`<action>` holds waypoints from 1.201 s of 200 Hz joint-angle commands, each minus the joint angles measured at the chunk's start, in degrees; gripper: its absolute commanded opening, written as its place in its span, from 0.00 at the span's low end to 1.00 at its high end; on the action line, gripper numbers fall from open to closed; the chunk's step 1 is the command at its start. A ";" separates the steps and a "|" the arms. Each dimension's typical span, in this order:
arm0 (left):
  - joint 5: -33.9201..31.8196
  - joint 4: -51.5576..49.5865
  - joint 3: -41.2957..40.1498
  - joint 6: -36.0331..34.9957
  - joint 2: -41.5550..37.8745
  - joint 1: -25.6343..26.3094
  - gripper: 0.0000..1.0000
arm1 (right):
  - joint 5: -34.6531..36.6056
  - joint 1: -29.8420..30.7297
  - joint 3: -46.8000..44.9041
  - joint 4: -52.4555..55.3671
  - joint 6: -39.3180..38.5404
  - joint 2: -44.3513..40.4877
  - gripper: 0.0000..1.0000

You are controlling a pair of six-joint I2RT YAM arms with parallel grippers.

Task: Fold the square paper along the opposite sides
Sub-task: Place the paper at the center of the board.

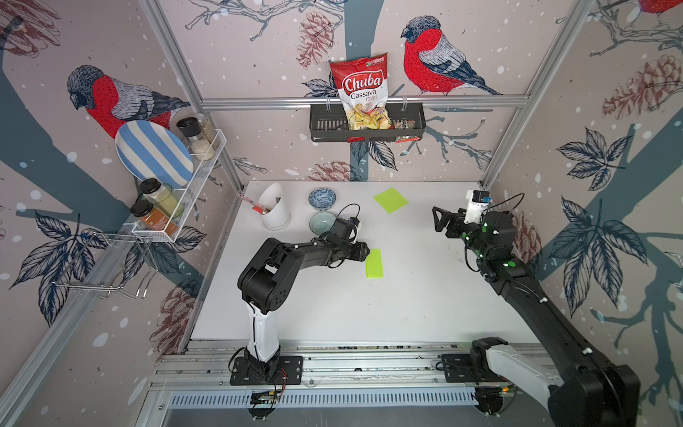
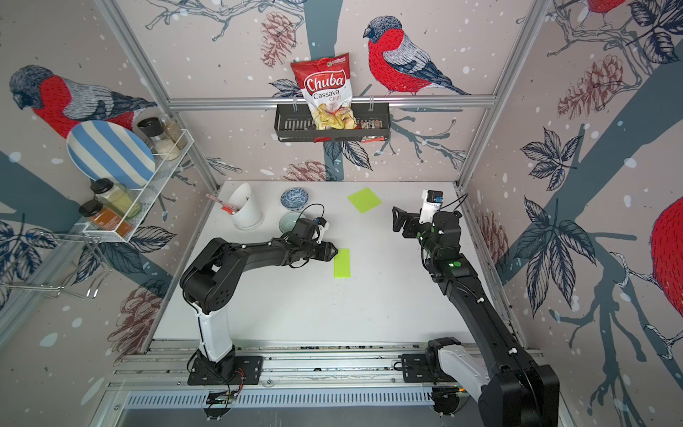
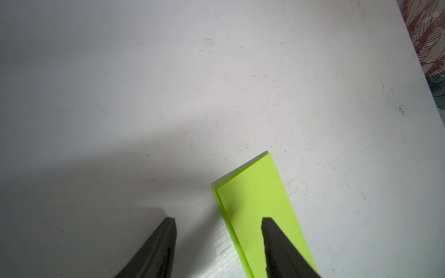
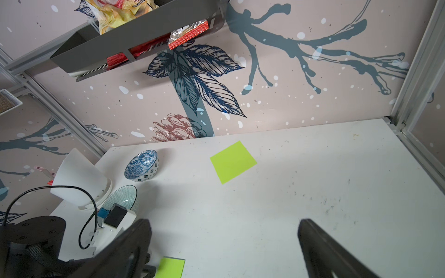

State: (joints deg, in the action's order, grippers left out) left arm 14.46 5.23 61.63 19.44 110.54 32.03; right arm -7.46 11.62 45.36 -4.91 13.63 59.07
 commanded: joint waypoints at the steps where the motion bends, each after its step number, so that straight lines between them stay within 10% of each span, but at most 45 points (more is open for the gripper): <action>1: -3.46 -3.74 0.03 -0.93 -1.42 0.04 0.61 | -0.53 0.07 1.36 1.67 0.08 1.38 1.00; 26: -3.82 -2.75 0.01 -1.18 -5.13 0.09 0.61 | -1.00 0.15 4.03 4.39 0.52 5.62 0.89; 52: -4.08 -1.59 1.22 -2.11 -10.41 0.44 0.52 | -2.79 0.50 8.76 6.75 1.53 13.23 0.34; 74: -5.08 -0.84 2.89 -3.30 -14.78 0.97 0.20 | -4.56 1.53 13.81 8.10 1.75 21.72 0.00; 94: -6.25 0.01 4.26 -3.69 -17.59 1.09 0.00 | -5.26 2.77 19.70 9.55 1.34 29.55 0.00; 240: -12.41 9.41 1.33 -7.99 -25.03 0.88 0.00 | -18.63 2.95 75.39 20.52 7.63 86.56 0.00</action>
State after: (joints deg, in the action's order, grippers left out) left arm 2.96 10.81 63.66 13.19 86.02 32.99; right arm -22.98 14.57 117.47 15.75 18.06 142.32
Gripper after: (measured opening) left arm 0.048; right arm 0.051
